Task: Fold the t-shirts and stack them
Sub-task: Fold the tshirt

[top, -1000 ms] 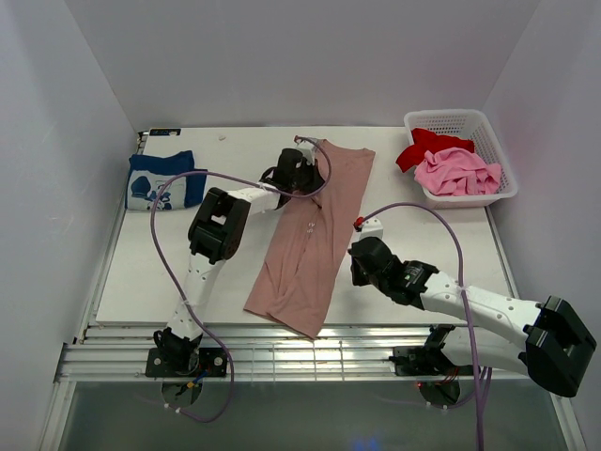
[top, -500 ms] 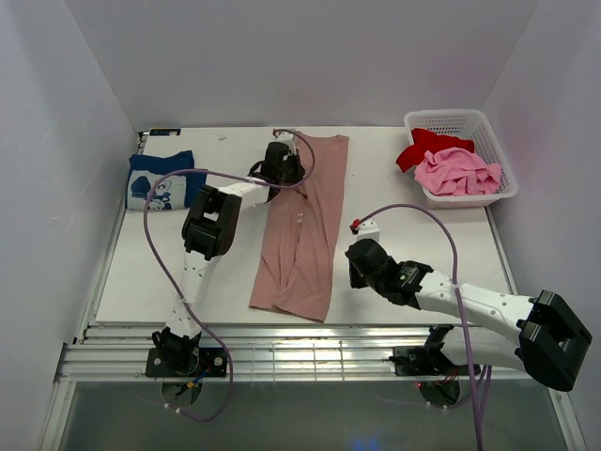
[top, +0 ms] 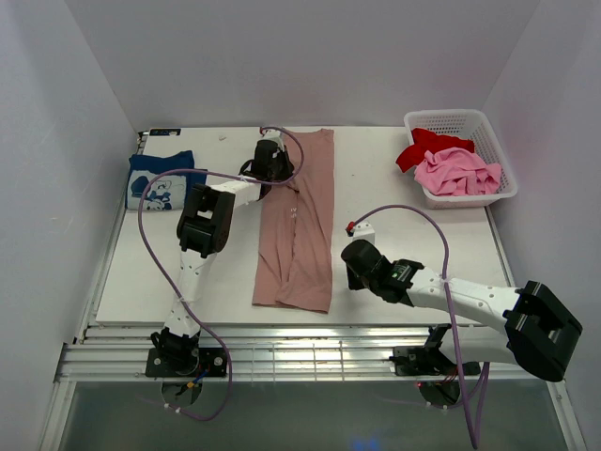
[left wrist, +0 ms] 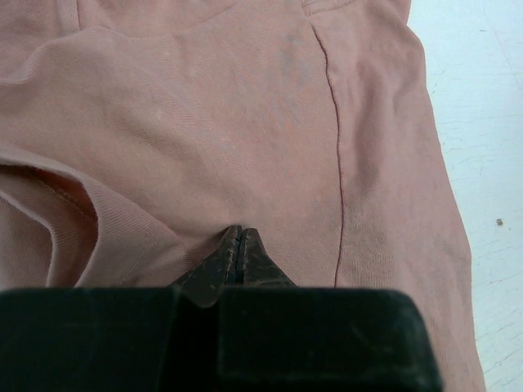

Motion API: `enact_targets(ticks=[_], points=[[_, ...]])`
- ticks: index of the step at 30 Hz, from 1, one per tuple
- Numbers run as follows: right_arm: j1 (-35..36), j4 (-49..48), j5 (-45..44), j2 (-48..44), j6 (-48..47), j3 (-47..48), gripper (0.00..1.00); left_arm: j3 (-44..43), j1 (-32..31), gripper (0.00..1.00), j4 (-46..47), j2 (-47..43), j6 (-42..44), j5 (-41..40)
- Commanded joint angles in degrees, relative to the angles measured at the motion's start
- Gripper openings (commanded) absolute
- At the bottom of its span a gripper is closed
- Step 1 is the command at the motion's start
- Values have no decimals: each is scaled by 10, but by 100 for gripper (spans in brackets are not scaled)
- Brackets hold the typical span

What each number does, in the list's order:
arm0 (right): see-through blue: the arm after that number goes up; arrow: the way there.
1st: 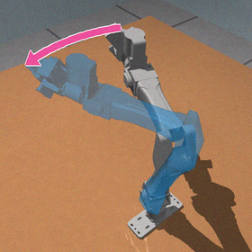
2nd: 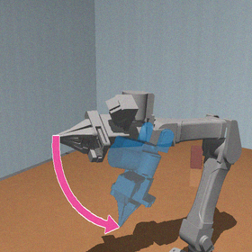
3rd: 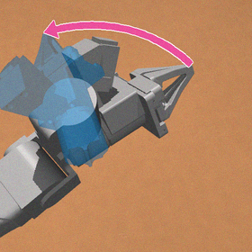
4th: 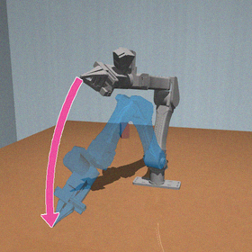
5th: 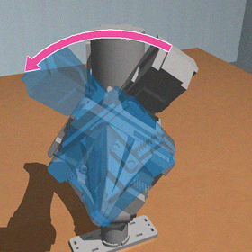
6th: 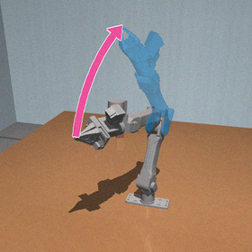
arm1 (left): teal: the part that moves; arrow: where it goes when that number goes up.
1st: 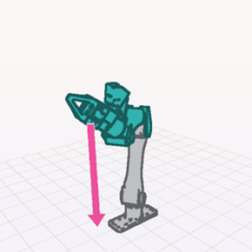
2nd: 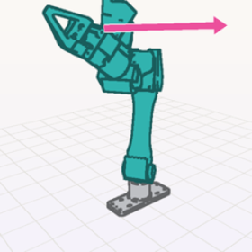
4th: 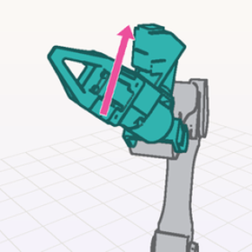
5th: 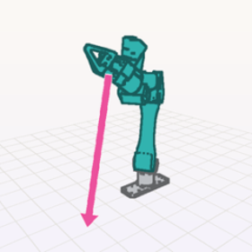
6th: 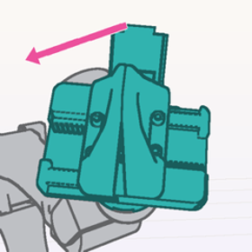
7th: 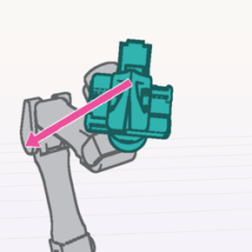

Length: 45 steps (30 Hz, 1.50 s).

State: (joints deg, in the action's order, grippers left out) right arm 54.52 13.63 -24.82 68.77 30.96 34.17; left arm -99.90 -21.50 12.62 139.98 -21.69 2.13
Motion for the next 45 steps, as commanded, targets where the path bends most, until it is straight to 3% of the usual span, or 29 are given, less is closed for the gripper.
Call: enact_targets(ticks=[1,2,3,4,5,8,9,16,21,24,32,33,34,45], points=[[5,-12,-17,0,-8,34,11,-3,-2,0,-21,-26,16,28],[6,-13,-14,0,-10,37,14,-10,-5,1,-13,-34,21,30],[6,-16,-10,0,-11,39,20,-15,-8,9,-5,-44,27,30],[7,-18,-7,0,-12,37,22,-27,-11,19,10,-55,37,31],[8,-23,5,0,-12,34,27,-34,-12,41,13,-78,41,34],[10,-42,33,6,-11,19,33,-37,-18,65,11,-143,53,15],[12,-49,42,7,-11,14,35,-23,-21,67,7,-167,53,-9],[30,-117,98,26,-6,-21,44,246,-51,73,-86,-391,-4,-170],[47,-168,118,36,8,-45,45,459,-93,73,-144,-505,-85,-198],[61,-177,111,43,10,-50,45,534,-118,73,-181,-560,-130,-196],[88,-182,94,48,33,-60,46,654,-188,73,-279,-686,-243,-202],[95,-180,92,50,35,-60,46,661,-193,96,-294,-697,-251,-204],[98,-175,89,52,38,-59,46,674,-196,98,-302,-709,-257,-206],[156,-120,17,87,80,-30,49,714,-249,98,-369,-754,-325,-208]])
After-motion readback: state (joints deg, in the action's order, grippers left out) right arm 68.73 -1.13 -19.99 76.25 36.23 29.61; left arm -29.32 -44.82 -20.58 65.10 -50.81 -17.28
